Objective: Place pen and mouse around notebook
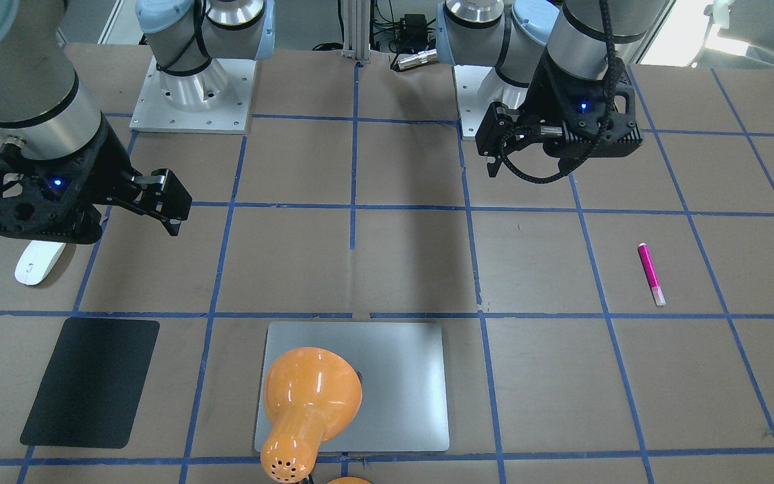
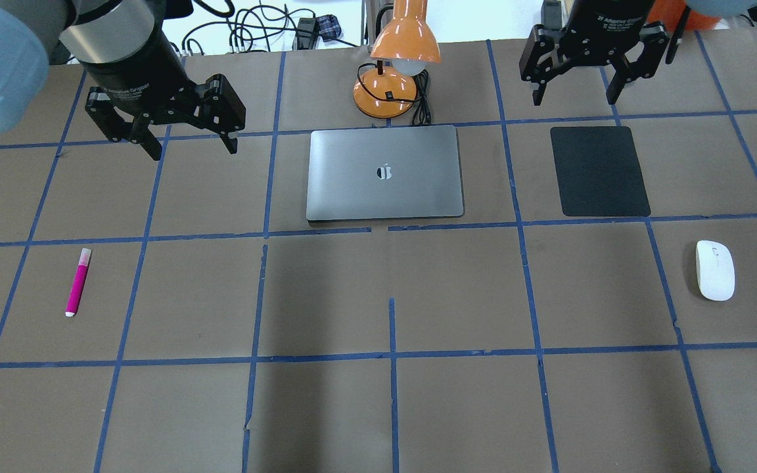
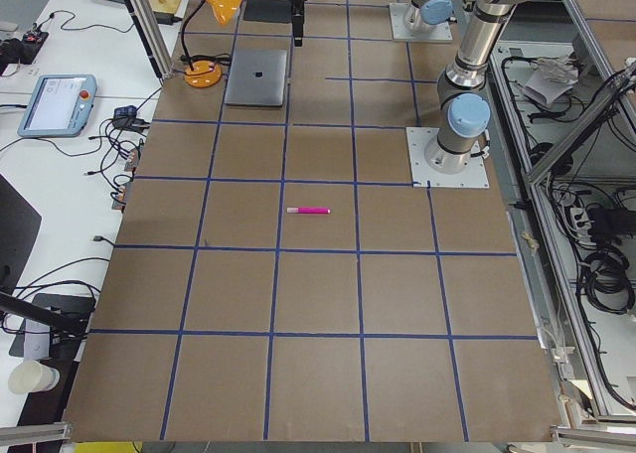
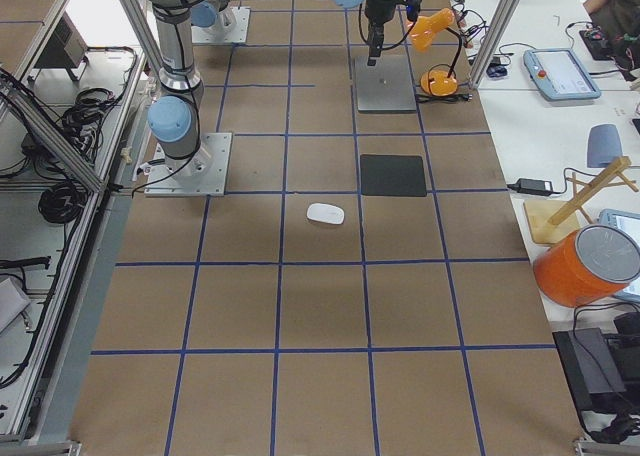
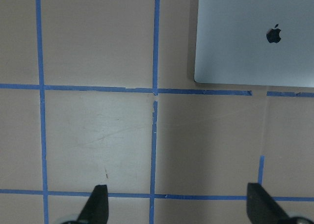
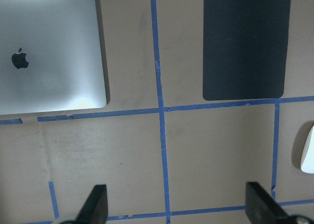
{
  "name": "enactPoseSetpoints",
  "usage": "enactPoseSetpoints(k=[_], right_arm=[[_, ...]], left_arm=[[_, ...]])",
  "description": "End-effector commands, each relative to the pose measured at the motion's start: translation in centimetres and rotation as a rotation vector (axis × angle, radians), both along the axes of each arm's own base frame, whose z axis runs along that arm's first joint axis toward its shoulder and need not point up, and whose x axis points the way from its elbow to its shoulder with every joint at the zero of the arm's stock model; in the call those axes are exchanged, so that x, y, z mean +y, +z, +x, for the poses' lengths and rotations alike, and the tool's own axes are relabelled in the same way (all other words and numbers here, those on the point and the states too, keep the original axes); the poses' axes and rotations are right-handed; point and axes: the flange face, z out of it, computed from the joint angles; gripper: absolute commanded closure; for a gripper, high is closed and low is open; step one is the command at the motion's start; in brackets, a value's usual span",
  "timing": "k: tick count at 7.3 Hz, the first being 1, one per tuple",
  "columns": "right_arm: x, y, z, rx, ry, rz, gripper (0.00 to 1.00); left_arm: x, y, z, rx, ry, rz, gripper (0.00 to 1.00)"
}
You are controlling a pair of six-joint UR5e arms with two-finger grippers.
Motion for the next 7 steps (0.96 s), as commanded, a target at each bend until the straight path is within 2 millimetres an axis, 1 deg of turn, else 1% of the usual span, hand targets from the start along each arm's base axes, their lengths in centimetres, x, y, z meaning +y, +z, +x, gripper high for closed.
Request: enactPoseSetpoints(k=[1, 2, 3, 4, 5, 6, 7], right_arm=[[0.1, -0.1, -0.1, 0.005, -0.002, -0.002, 0.0], [0.2, 0.2, -0.1, 0.005, -0.001, -0.006, 0.0], [0.2, 0.2, -0.3, 0.005, 0.001, -0.006, 0.0], [0.0, -0.1, -0.3, 0.001, 0.004, -0.003, 0.0], [0.1, 0.1, -0.3, 0.0, 0.004, -0.005, 0.0], [0.0, -0.1, -0.3, 0.0, 0.004, -0.003, 0.0], [-0.2, -0.1, -0.3, -0.003, 0.01, -0.014, 0.0]], left_arm=[[0.6, -0.4, 3.8, -0.049, 0.05, 0.058, 0.0], [0.2, -2.9, 7.8, -0.046, 0.077, 0.105, 0.0], [-0.5, -4.3, 11.6, -0.045, 0.04, 0.071, 0.0], [-1.4, -5.8, 16.9, -0.032, 0.01, 0.072, 0.0], [-1.4, -8.7, 22.0, -0.001, -0.036, 0.1, 0.0], [-1.4, -11.6, 25.1, -0.016, -0.144, 0.062, 0.0], [-0.5, -16.4, 28.6, -0.027, -0.191, 0.034, 0.0]])
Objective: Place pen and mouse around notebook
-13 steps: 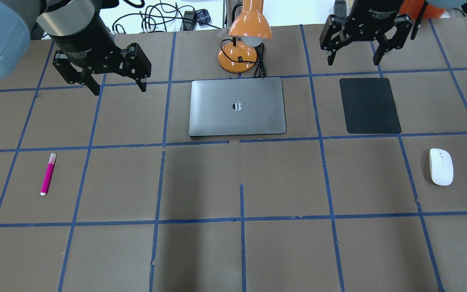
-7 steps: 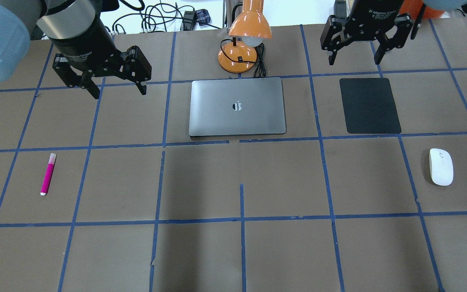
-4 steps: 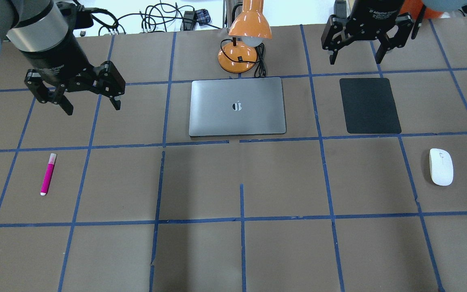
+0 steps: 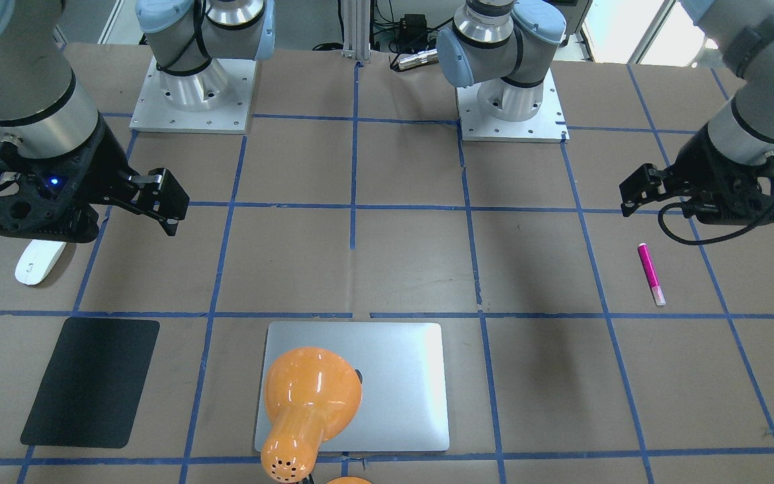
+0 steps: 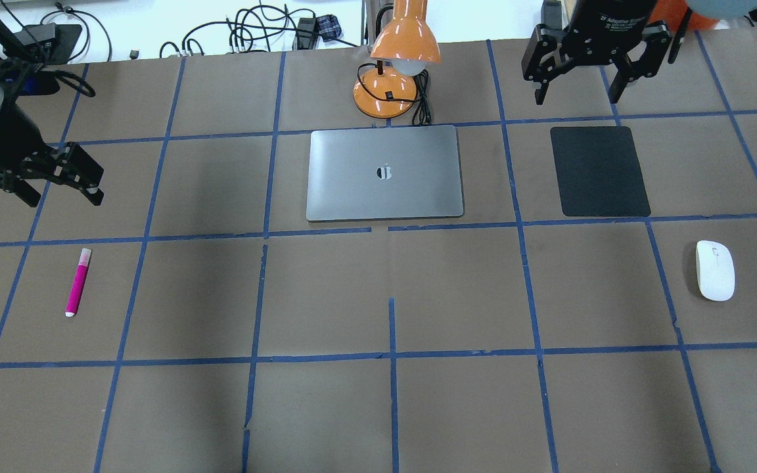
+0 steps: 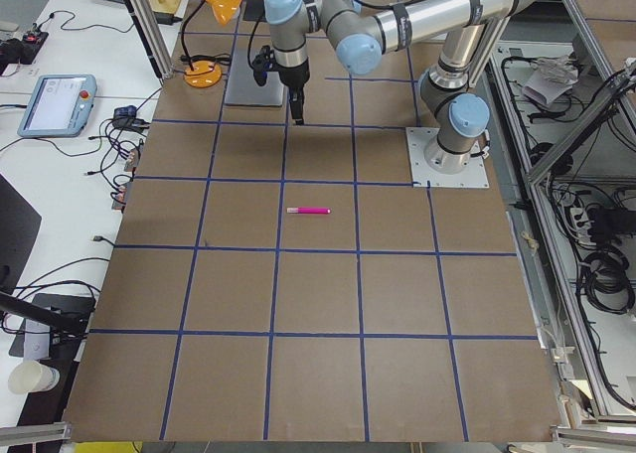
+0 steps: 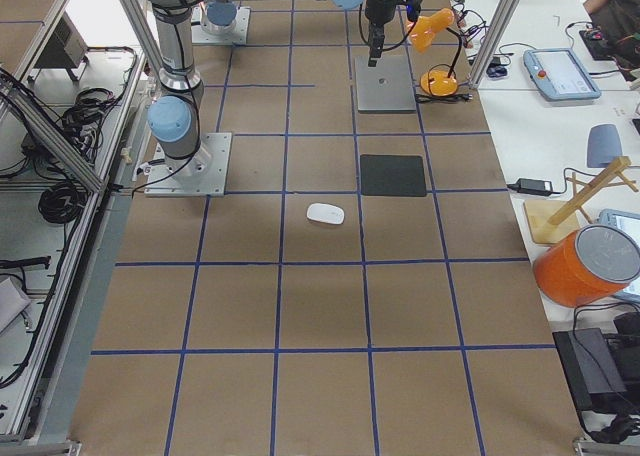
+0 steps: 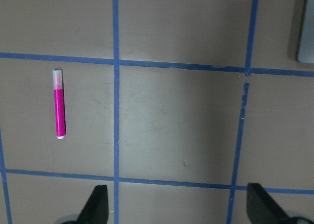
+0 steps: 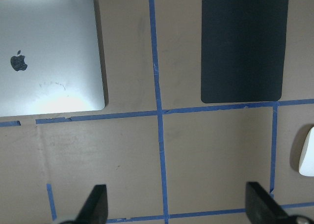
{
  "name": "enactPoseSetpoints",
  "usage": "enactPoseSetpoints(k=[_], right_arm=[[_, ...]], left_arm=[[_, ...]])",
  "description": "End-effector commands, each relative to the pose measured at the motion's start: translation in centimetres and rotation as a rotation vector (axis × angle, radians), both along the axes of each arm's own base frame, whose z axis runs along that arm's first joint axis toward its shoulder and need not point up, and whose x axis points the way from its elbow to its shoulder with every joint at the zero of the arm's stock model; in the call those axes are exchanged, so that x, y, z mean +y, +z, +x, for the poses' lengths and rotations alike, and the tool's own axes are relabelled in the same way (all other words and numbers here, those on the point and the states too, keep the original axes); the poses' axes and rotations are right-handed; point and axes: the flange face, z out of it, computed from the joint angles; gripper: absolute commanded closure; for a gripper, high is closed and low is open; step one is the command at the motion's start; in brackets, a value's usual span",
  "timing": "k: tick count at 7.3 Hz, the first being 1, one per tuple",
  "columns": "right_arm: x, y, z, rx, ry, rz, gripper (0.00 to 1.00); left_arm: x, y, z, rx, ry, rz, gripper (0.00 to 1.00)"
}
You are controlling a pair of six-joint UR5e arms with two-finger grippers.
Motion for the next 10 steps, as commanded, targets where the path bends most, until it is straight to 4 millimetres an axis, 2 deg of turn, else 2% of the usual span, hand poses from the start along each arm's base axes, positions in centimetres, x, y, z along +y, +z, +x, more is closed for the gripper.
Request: enactPoseSetpoints(k=[1, 2, 3, 5, 6, 7, 8, 9, 10], right_arm=[[-0.4, 0.0, -0.1, -0.001, -0.001, -0.02, 0.0], [-0.2, 0.2, -0.1, 0.002, -0.003, -0.022, 0.0], [-0.4, 0.0, -0.1, 0.001, -0.001, -0.022, 0.0], [-0.5, -0.1, -0.6, 0.007, -0.003, -0.02, 0.0], [-0.9, -0.6, -1.4, 0.005, -0.001, -0.012, 0.0], [-1.4, -1.9, -3.2, 0.009, -0.033, 0.008, 0.0], [-2.9, -3.0, -9.9, 0.035, -0.125, -0.004, 0.0], [-2.8, -7.0, -16.3, 0.029, -0.185, 0.07, 0.0], [-1.1, -9.6, -22.6, 0.016, -0.178, 0.088, 0.01]], left_arm=[[2.4, -10.1, 8.3, -0.023, -0.088, -0.07, 0.0], [3.6, -14.4, 10.4, -0.03, -0.099, -0.079, 0.0], [4.5, -17.8, 10.2, -0.003, -0.09, -0.049, 0.0], [3.8, -21.0, 10.9, 0.009, -0.091, -0.032, 0.0], [3.7, -21.8, 11.2, 0.011, -0.091, -0.026, 0.08], [3.6, -22.0, 11.4, 0.007, -0.088, -0.03, 0.38], [3.6, -21.8, 11.6, 0.0, -0.076, -0.035, 0.9], [3.5, -21.8, 11.6, 0.0, -0.076, -0.041, 1.0], [3.5, -21.8, 11.6, -0.002, -0.074, -0.04, 1.0]])
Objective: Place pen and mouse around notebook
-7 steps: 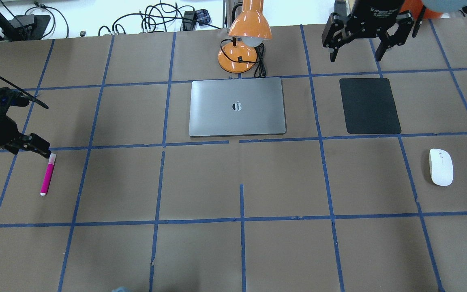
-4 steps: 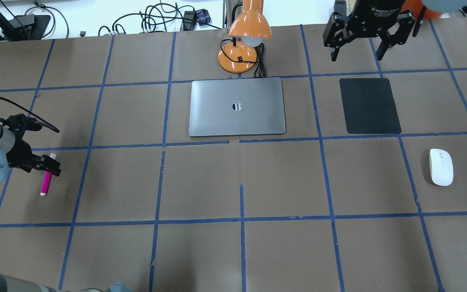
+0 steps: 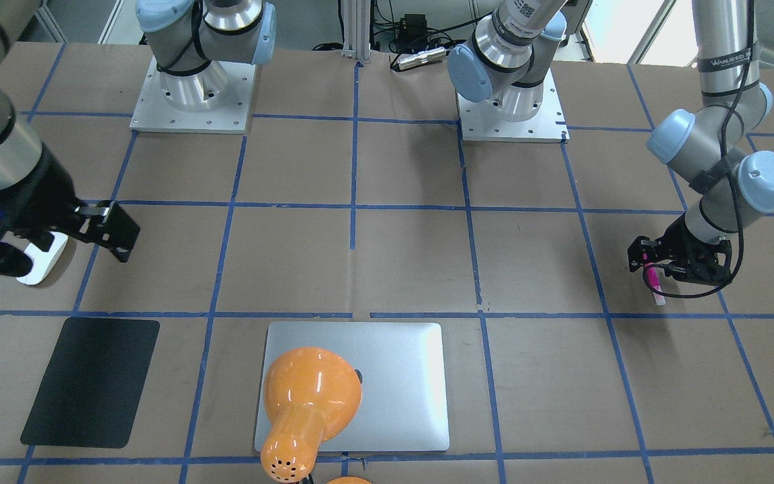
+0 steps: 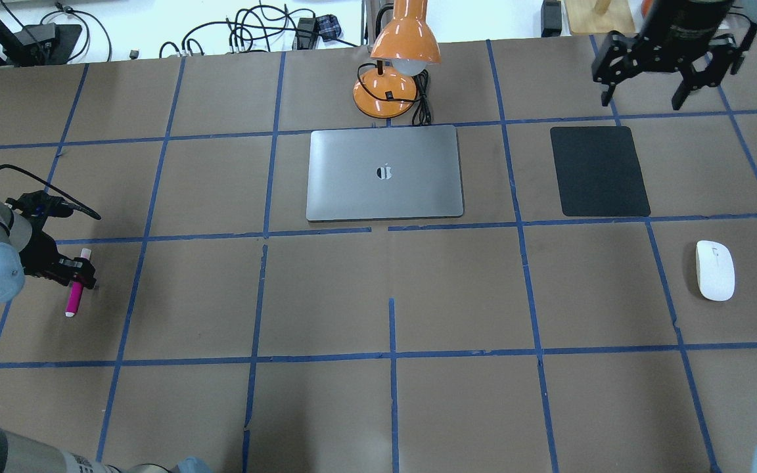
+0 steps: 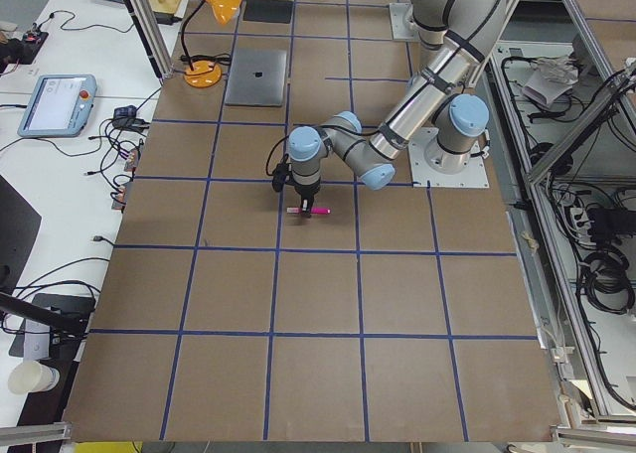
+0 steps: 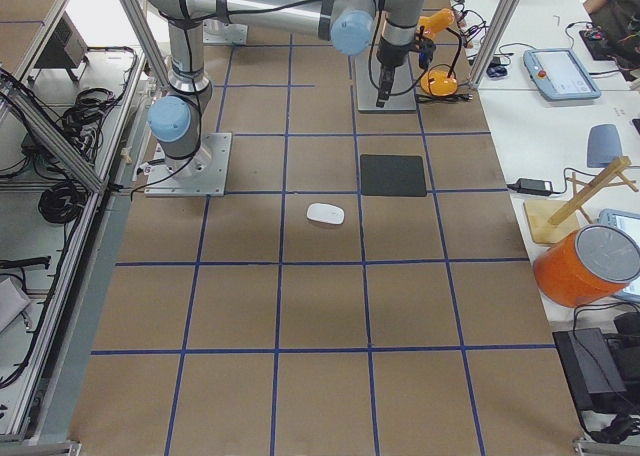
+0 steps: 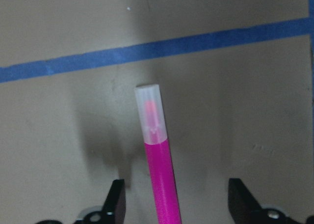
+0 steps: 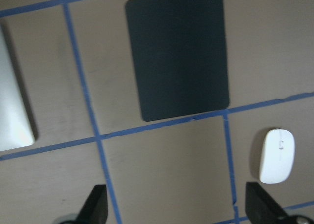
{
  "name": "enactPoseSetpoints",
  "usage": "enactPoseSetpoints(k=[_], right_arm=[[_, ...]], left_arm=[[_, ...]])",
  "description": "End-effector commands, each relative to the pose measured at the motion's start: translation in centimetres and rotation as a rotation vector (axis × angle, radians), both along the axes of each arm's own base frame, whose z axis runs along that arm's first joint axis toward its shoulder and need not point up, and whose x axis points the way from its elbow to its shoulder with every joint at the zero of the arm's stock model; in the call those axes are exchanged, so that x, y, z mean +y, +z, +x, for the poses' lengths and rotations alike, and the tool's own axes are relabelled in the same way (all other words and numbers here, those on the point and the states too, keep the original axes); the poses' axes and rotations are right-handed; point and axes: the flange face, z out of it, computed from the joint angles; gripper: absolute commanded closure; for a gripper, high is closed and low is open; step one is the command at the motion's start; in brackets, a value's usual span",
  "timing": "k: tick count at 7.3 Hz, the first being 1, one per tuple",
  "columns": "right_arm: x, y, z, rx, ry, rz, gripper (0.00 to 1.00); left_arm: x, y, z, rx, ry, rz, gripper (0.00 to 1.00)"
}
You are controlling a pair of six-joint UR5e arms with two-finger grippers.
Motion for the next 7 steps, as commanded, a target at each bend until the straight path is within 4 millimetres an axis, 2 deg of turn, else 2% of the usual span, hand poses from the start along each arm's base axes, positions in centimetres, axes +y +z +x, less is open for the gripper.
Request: enactPoseSetpoints(k=[1, 2, 3, 4, 5, 6, 7], right_arm=[[3.7, -7.0, -13.6, 0.006, -0.072, 0.056, 0.02], [4.6, -9.7, -16.0, 0.038, -0.044, -0.004, 0.02], [6.2, -13.7, -15.9, 0.08, 0.056, -0.045, 0.02], [8.9, -17.2, -17.0, 0.066, 0.015, -0.04, 0.0], [10.9, -19.4, -17.5, 0.045, -0.009, 0.0, 0.0], [12.0, -20.6, -17.5, 0.035, -0.013, 0.031, 0.0], [12.7, -21.2, -17.4, 0.015, -0.018, 0.053, 0.0]], left_arm=[[-0.1, 0.0, 0.1, -0.001, 0.006, -0.003, 1.0], [-0.1, 0.1, 0.1, -0.003, 0.029, -0.005, 1.0], [0.0, 0.8, 0.0, -0.012, 0.084, -0.017, 1.0], [-0.7, 2.5, -1.2, -0.032, 0.19, -0.03, 1.0], [-2.0, 5.4, -3.6, -0.006, 0.327, -0.016, 1.0], [-3.4, 8.2, -7.5, 0.043, 0.5, 0.014, 1.0], [-4.6, 10.0, -12.9, 0.087, 0.623, 0.02, 1.0]])
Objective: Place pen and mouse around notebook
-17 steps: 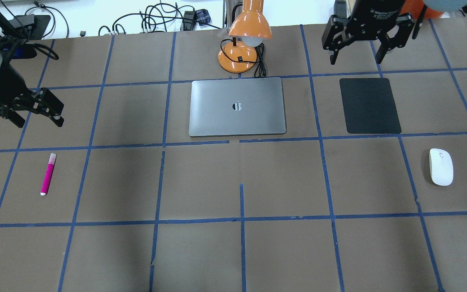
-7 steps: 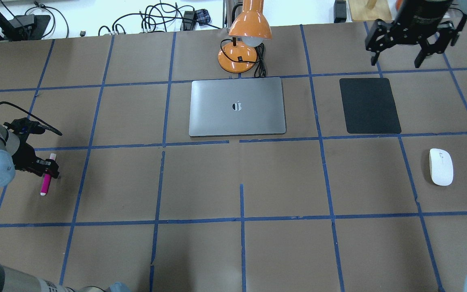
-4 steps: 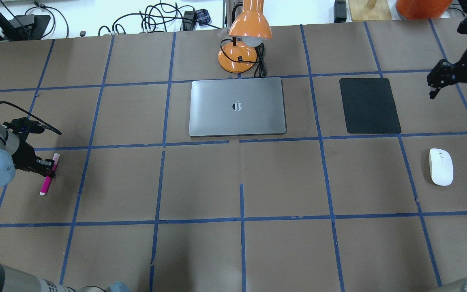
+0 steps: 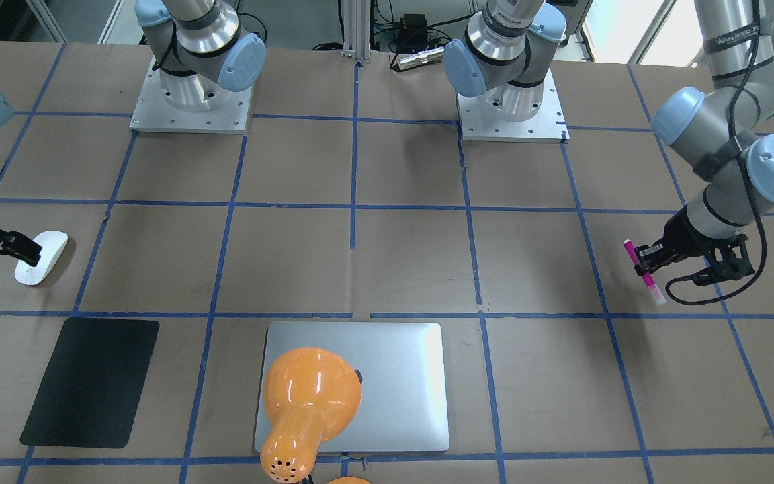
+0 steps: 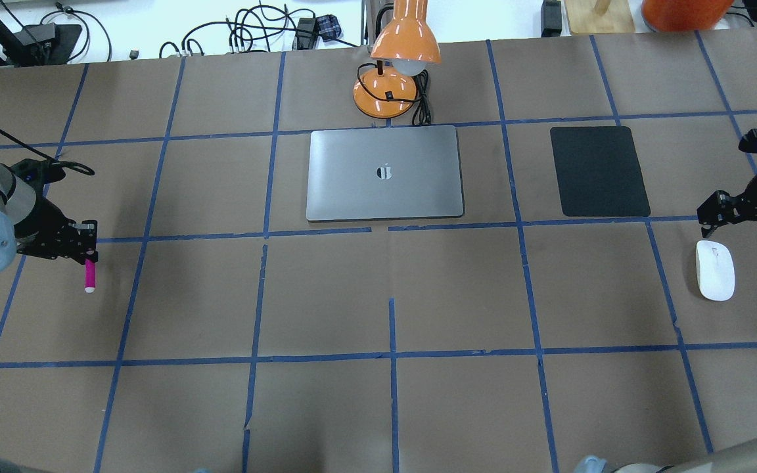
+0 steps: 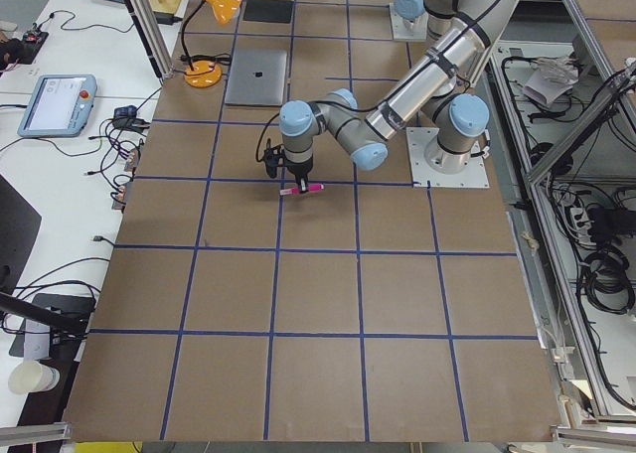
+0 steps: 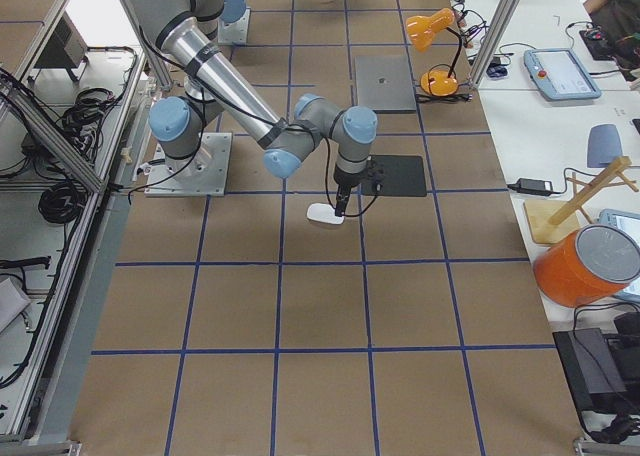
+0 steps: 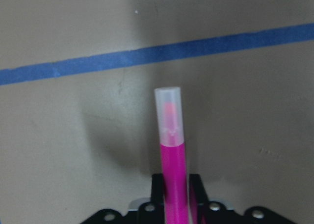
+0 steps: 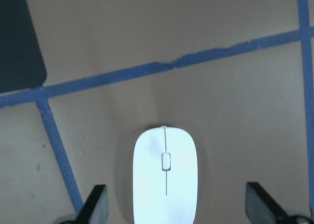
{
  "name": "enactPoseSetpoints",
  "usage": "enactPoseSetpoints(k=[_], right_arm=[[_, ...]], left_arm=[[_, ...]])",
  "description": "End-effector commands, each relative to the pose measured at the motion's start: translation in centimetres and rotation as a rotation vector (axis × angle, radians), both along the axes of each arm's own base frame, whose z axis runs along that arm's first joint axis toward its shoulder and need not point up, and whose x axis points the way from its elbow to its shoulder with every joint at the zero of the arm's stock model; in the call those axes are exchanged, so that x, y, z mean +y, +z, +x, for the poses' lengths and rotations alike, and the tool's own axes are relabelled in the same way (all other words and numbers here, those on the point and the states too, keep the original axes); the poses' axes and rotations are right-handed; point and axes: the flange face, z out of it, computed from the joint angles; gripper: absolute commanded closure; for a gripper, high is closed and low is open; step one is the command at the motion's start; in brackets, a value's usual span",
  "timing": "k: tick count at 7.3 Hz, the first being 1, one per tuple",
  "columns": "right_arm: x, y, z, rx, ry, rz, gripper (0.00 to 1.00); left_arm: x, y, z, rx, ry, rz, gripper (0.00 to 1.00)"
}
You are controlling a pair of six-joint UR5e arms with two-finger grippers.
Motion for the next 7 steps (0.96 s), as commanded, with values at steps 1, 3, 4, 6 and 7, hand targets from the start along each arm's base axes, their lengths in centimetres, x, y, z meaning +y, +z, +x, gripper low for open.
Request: enactPoseSetpoints(k=[1, 3, 4, 6, 7], right_arm=[[2.4, -2.6, 0.2, -0.043, 0.015, 0.055, 0.0], [3.4, -3.6, -0.4, -0.059, 0.01, 0.061, 0.0], [3.4, -4.2, -0.3, -0.068, 0.009, 0.069, 0.0], [3.4, -4.2, -0.3, -0.068, 0.007, 0.067, 0.0], [3.0, -4.6, -0.5, -0.067, 0.01, 0.062, 0.0]], left_arm=[[-2.0, 3.7, -10.6, 0.094, 0.304, 0.002, 1.0], [-1.6, 3.8, -20.3, 0.077, 0.509, 0.029, 1.0], [-1.6, 3.7, -24.8, 0.096, 0.564, 0.014, 1.0], [0.2, 2.8, -32.8, 0.077, 0.736, 0.044, 1.0], [1.7, 2.5, -37.0, 0.064, 0.824, 0.055, 1.0]])
